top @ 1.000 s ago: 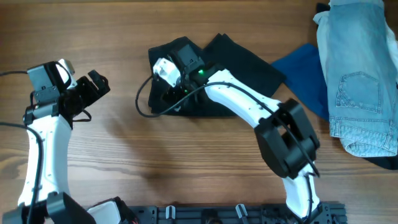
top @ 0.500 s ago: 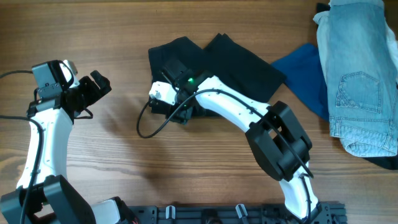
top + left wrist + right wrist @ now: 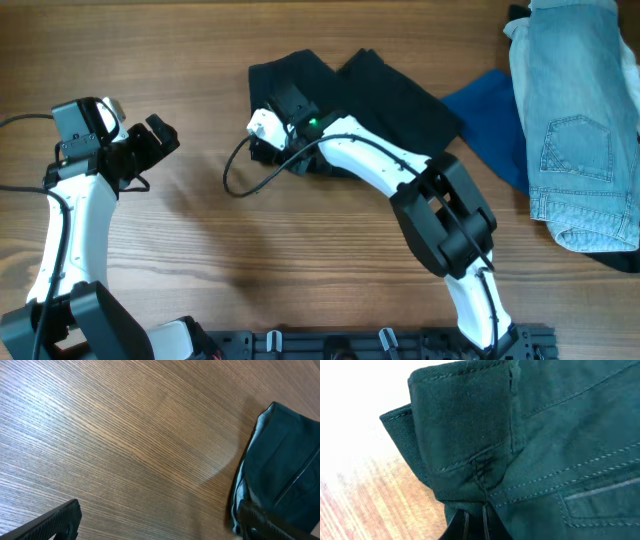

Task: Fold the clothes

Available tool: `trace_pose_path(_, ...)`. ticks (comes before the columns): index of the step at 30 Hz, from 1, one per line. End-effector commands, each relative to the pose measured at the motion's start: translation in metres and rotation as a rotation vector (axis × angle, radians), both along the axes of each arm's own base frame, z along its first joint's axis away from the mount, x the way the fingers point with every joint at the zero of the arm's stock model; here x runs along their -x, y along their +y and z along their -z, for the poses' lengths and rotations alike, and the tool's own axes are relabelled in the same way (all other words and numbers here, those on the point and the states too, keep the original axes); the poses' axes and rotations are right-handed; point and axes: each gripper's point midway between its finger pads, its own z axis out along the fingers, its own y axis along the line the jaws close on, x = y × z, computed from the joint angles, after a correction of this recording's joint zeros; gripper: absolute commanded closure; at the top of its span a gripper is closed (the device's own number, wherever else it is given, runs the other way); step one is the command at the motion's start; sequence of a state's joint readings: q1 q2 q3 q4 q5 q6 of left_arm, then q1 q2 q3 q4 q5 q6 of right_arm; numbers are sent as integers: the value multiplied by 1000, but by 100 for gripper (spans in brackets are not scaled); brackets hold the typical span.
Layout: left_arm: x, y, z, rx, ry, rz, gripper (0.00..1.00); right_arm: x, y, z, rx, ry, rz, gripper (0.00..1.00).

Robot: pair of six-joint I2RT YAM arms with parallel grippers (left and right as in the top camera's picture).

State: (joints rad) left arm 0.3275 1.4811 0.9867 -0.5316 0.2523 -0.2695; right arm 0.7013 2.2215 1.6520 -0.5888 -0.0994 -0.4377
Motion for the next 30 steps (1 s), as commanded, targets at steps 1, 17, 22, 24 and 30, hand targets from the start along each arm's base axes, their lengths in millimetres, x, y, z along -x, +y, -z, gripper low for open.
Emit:
trace_pose_path(1, -1, 1, -1, 7, 0, -5, 0, -27, 3, -46, -73, -84, 71, 92)
trace_pose_path(17, 4, -5, 2, 38, 21, 9, 0, -21, 2, -19, -48, -30, 64, 65)
trace_pose_path(22, 4, -5, 2, 38, 21, 9, 0, -19, 4, -22, -60, -19, 64, 96)
trace_pose_path(24, 4, -6, 2, 40, 23, 10, 0, -26, 4, -48, -105, -43, 116, 96)
trace_pose_path(30, 12, -68, 2, 181, 54, 183, 3, -89, -73, -201, -422, -95, 426, 96)
